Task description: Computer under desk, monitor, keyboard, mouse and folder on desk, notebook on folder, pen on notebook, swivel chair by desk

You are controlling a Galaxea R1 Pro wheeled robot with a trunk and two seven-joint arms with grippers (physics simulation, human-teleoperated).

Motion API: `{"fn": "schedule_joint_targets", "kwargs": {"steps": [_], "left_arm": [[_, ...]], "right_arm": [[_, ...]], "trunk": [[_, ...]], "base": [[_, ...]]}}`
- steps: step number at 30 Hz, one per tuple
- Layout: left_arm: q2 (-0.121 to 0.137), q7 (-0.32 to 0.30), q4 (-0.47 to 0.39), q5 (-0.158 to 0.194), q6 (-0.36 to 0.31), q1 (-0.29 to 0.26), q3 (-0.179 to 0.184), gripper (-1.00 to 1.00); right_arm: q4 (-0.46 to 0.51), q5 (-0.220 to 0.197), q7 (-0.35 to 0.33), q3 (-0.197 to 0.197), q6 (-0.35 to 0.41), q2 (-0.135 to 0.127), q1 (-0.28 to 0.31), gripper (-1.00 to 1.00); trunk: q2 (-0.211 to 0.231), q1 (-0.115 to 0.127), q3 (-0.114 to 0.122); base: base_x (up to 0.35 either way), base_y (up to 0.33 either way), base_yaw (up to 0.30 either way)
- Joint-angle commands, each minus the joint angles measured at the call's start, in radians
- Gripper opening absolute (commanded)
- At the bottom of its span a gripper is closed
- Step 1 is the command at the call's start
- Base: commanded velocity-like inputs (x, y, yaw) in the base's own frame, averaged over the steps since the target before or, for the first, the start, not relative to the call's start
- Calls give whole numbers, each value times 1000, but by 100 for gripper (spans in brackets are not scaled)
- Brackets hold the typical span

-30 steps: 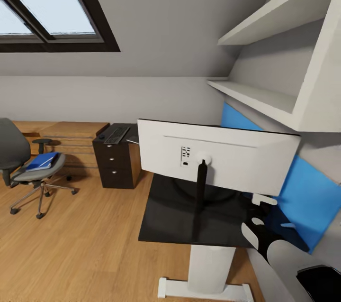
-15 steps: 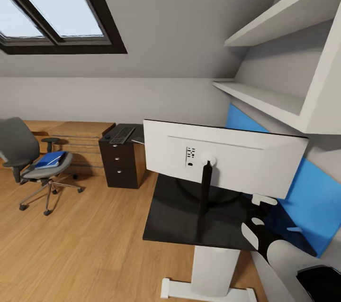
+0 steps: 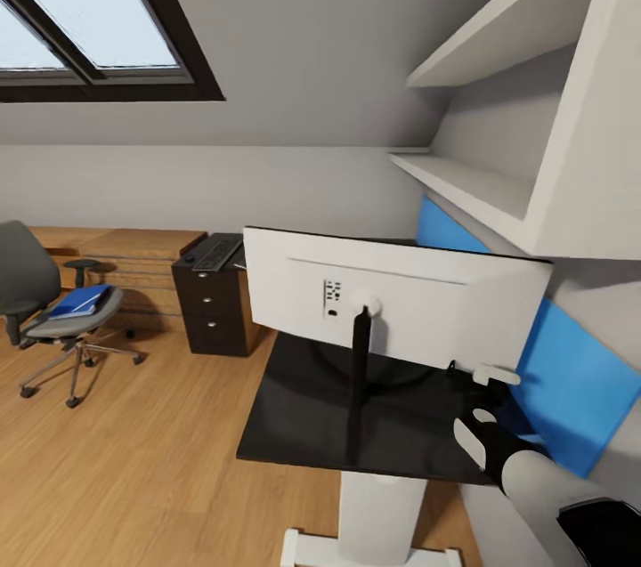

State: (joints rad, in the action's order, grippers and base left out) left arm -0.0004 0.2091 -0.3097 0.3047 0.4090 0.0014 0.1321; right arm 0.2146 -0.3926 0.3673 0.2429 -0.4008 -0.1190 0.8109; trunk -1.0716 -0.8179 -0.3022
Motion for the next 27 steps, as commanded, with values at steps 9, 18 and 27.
{"fn": "schedule_joint_targets", "kwargs": {"steps": [9, 18, 27], "left_arm": [[0, 7, -2, 7, 4, 0, 7, 100], [0, 7, -2, 5, 5, 0, 7, 100], [0, 8, -2, 5, 4, 0, 7, 100]], "right_arm": [[-1, -8, 2, 9, -3, -1, 1, 100], [-1, -7, 2, 9, -3, -1, 1, 100], [-1, -7, 2, 9, -3, 0, 1, 100]], "trunk": [[-1, 0, -1], [-1, 0, -1], [-1, 0, -1]], "base": [[112, -22, 0], [177, -1, 0], [202, 0, 0]]}}
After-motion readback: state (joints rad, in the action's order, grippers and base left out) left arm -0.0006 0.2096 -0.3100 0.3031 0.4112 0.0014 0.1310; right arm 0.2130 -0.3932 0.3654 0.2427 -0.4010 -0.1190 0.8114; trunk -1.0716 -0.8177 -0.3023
